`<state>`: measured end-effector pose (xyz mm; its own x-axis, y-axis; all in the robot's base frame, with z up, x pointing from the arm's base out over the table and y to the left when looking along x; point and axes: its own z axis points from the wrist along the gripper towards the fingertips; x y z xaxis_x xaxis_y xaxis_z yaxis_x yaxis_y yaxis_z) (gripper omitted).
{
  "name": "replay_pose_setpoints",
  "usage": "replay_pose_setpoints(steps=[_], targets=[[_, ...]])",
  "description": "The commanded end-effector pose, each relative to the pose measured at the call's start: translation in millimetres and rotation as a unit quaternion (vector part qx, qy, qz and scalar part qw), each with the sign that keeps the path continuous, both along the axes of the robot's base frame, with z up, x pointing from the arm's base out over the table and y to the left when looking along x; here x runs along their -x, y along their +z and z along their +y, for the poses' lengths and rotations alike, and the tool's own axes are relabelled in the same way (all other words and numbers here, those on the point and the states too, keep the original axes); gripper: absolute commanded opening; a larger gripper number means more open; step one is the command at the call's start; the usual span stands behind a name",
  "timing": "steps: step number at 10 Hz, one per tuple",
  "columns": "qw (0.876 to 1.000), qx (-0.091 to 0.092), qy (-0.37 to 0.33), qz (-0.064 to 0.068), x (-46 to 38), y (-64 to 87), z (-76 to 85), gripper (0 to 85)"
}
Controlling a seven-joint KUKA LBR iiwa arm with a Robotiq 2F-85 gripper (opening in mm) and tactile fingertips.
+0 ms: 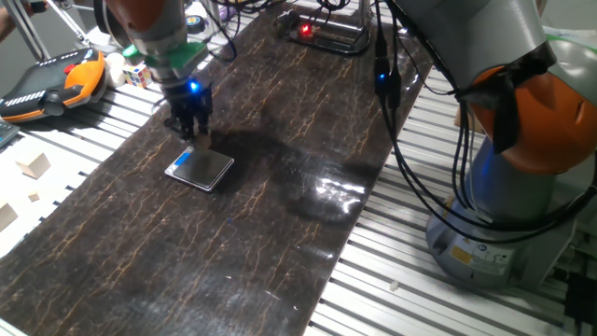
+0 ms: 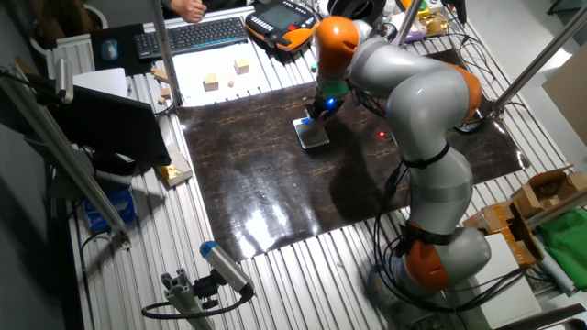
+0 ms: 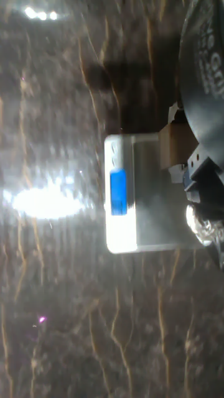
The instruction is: Place the block on the scale
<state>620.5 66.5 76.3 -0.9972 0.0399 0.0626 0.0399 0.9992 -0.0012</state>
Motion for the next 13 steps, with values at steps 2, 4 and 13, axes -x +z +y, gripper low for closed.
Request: replay_pose_setpoints(steps=[2, 4, 13], targets=[[1.000, -0.005, -0.015, -0.005, 4.0, -5.6, 10.7, 2.0], [1.000, -0.008, -0.020, -0.006, 5.4, -10.5, 15.4, 2.7], [0.999, 0.012, -0.047, -0.004, 6.5, -12.3, 18.6, 54.0]])
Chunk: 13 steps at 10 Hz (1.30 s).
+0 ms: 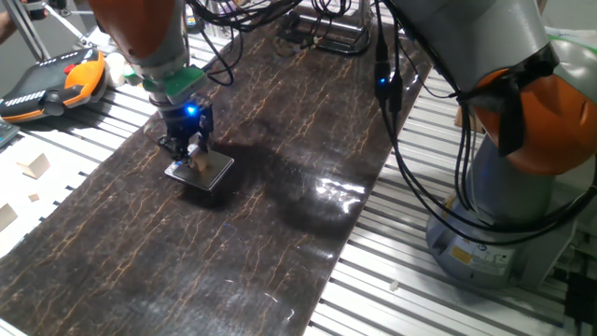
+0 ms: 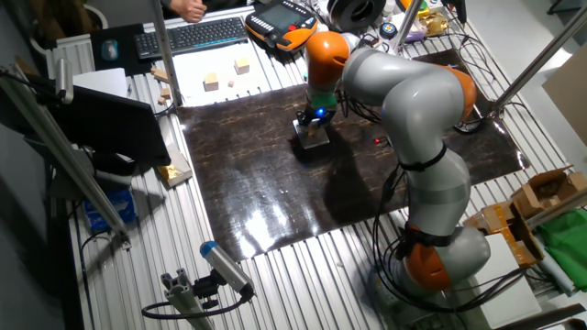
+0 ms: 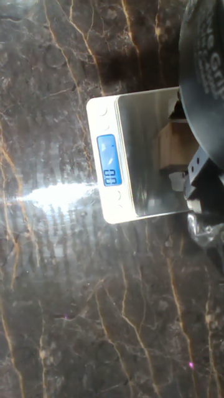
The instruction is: Place the block on the scale
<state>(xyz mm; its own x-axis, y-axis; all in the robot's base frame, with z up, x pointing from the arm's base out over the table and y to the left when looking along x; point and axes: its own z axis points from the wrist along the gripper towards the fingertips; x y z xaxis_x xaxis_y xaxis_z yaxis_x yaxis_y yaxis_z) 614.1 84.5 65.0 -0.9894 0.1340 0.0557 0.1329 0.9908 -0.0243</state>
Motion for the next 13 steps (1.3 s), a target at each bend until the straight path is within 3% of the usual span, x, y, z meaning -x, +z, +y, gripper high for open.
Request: replay_pose_setpoints(steps=[1, 3, 5, 8, 10, 13], targets=[[1.000, 0.000, 0.004, 0.004, -0.2, 6.9, -3.3, 53.7], [1.000, -0.001, 0.019, 0.013, 4.0, 25.6, -11.0, 42.7], [0.999, 0.004, 0.031, 0.016, 13.9, 44.4, -17.1, 30.0], [0.998, 0.002, 0.059, 0.026, 31.9, 73.5, -32.3, 2.0], [0.996, 0.007, 0.085, 0.022, 44.8, 91.5, -46.6, 2.0], [0.994, 0.014, 0.111, 0.009, 55.0, 100.5, -62.9, 2.0]])
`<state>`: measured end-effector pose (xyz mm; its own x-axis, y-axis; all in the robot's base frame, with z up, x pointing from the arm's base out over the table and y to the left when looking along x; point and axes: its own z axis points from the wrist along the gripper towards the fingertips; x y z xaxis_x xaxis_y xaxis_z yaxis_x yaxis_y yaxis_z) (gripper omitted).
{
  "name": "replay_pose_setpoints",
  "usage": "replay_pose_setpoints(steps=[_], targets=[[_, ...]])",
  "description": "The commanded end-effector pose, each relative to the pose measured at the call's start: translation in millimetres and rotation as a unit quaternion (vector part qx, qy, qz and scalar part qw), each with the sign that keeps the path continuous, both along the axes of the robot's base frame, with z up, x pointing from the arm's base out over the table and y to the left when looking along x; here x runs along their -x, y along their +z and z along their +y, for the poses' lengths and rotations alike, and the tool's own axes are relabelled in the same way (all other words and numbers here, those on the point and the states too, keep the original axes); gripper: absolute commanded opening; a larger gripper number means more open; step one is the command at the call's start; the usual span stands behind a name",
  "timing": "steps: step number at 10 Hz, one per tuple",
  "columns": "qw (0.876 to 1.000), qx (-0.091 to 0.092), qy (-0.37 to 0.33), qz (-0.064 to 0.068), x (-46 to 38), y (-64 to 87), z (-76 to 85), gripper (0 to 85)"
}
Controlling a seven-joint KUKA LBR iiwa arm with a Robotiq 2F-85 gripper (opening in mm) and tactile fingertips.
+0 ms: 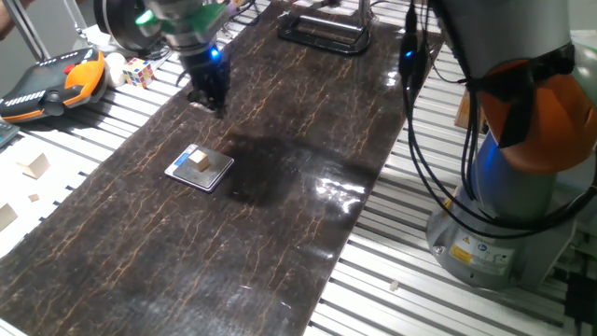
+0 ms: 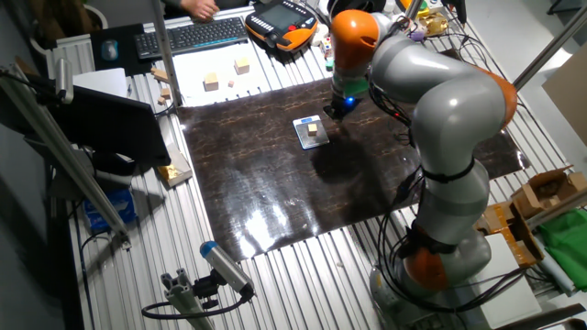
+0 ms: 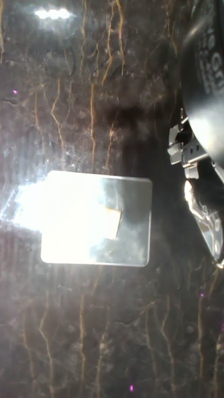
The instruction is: Place the block on the scale
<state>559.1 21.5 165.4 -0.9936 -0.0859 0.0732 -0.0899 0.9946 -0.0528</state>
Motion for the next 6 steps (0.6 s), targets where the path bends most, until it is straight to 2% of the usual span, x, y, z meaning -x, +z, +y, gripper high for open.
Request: replay_pose_setpoints(steps=[1, 3, 4, 6], targets=[[1.000, -0.003, 0.006, -0.002, 1.2, -0.1, -3.1, 2.0], [1.000, -0.012, 0.009, -0.002, 2.5, -0.9, -4.0, 2.0], [1.000, -0.011, 0.007, -0.006, 2.9, -1.4, -2.6, 2.0], [1.000, -0.014, 0.004, -0.004, 3.3, -2.2, -1.3, 2.0]])
